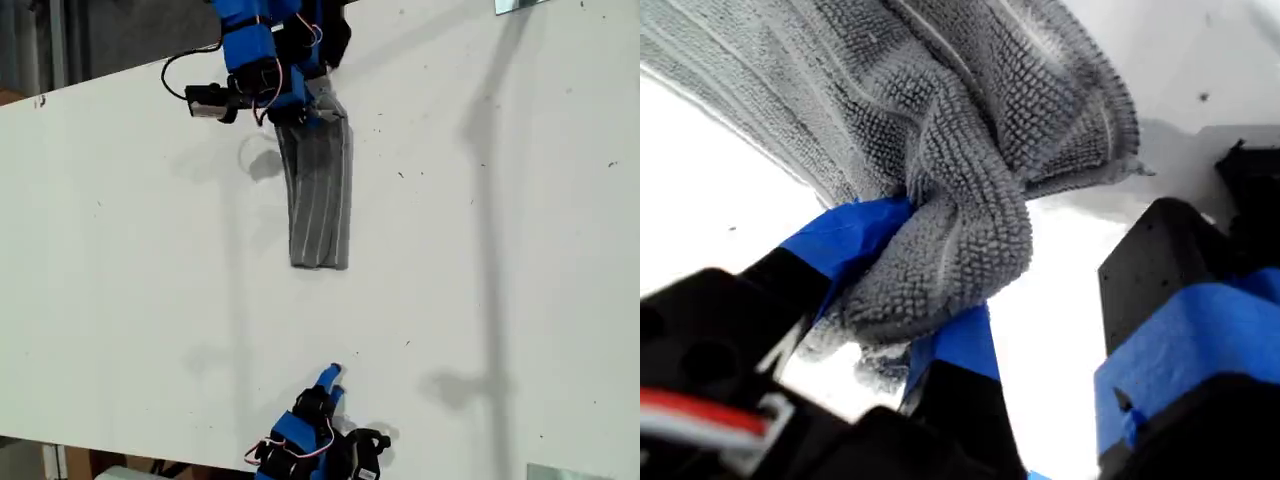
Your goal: Grasp corners of a square towel and fold twice.
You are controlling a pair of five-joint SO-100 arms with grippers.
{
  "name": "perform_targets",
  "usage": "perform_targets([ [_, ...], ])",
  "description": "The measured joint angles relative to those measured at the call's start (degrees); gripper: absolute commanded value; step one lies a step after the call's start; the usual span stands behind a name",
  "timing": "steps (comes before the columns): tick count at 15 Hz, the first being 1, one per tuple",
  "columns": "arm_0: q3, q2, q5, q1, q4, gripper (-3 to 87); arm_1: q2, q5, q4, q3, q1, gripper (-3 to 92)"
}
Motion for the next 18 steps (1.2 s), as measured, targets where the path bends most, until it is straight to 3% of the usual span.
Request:
perform_targets([
  [3,6.8,23.6,0.7,-1.8,8.7,20.0,5.9,12.0,7.5,-3.3,-9.6,-0.1],
  [6,8.8,28.0,3.7,-4.8,9.3,19.9,6.1,12.7,11.9,-12.5,-10.5,-0.1],
  [9,13.0,30.6,5.6,-8.3,9.1,19.9,-1.2,4.7,14.9,-26.1,-5.3,-0.1],
  [12,13.2,30.6,6.1,-8.8,9.1,19.9,-14.9,-10.8,14.0,-40.1,5.0,-0.1],
  [18,13.5,30.0,6.4,-8.8,8.6,19.9,-47.4,-31.2,2.7,-56.0,14.9,-0.1],
])
